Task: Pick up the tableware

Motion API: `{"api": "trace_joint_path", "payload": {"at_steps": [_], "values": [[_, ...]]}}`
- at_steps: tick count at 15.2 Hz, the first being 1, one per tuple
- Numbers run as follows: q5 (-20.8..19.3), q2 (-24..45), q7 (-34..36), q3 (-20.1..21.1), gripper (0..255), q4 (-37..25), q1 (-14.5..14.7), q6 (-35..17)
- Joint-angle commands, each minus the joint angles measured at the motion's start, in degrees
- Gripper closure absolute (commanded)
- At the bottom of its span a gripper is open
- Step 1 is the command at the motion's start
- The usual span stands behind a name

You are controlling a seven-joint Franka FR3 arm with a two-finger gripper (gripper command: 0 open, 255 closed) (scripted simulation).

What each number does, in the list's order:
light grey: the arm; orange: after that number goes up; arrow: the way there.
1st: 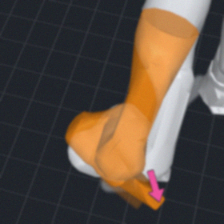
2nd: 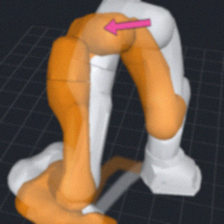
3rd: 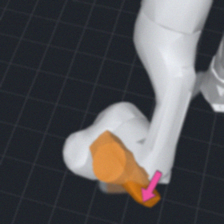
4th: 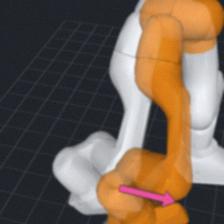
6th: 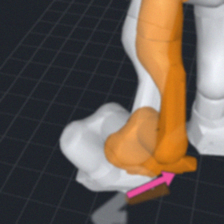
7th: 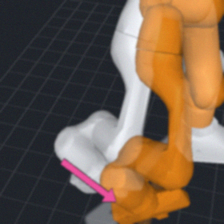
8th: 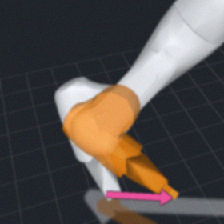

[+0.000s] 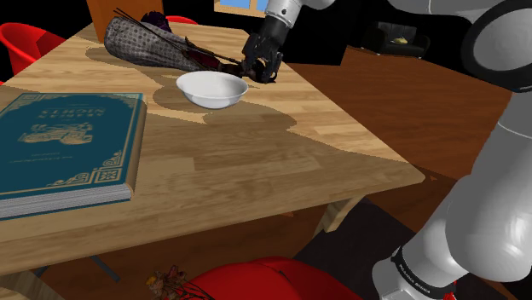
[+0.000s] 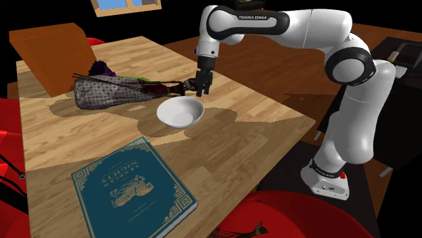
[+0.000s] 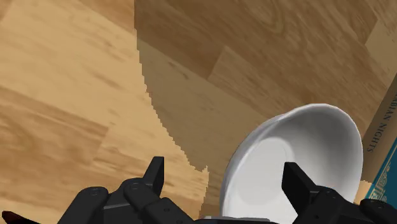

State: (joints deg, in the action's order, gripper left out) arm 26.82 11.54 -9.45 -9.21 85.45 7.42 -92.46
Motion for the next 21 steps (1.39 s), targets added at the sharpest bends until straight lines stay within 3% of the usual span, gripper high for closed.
{"api": "trace_joint_path", "payload": {"at_steps": [1, 4, 13, 14, 21], "values": [[3.00, 5.52, -0.01, 0.54, 0, -7.05, -0.55, 2.15], [6.60, 13.39, 0.67, 1.71, 0, -17.73, -1.84, 5.52], [6.51, 12.39, -2.13, 1.73, 0, -10.63, -1.19, 0.11], [6.52, 12.45, -2.24, 1.72, 255, -10.58, -1.23, 0.04], [6.51, 12.32, -2.34, 1.68, 255, -10.40, -1.28, 0.04]]}}
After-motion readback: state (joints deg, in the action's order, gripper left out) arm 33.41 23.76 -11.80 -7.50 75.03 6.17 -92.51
